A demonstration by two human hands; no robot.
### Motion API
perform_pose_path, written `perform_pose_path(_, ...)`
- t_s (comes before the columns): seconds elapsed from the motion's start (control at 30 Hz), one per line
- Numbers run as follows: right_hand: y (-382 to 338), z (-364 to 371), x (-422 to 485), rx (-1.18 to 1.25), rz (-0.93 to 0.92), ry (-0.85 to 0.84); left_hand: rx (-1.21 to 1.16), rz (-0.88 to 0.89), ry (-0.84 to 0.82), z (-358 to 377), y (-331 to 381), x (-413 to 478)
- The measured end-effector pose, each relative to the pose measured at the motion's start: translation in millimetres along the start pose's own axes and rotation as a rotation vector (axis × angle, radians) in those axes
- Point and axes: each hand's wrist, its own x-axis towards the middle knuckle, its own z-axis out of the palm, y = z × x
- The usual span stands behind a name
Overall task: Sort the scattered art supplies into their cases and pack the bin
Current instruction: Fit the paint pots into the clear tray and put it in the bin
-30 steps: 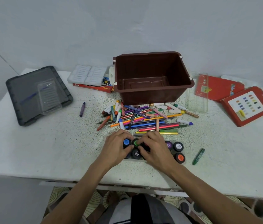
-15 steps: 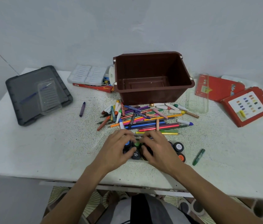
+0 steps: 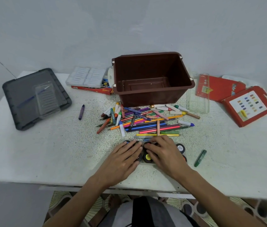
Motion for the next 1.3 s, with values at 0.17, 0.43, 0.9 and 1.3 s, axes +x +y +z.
perform_pose_path(0.17,-10,1,5,0.064,0.160,-0.001,0.044,-0.030,-0.063,3,3,-1)
perform_pose_path(0.43,-20,-1,11,0.033,0.309,-0.019,0.015,-0.040,-0.063,2,2,-1)
perform_pose_path(0.9,-9,3,-11,-0.092,0.028,0.100,-0.005,-0.067,-0.070,0,5,1)
perform_pose_path(1.3,-6,7,-57,-0.310,-0.123,-0.136,0.014,-0.083,-0.143,0,7,3)
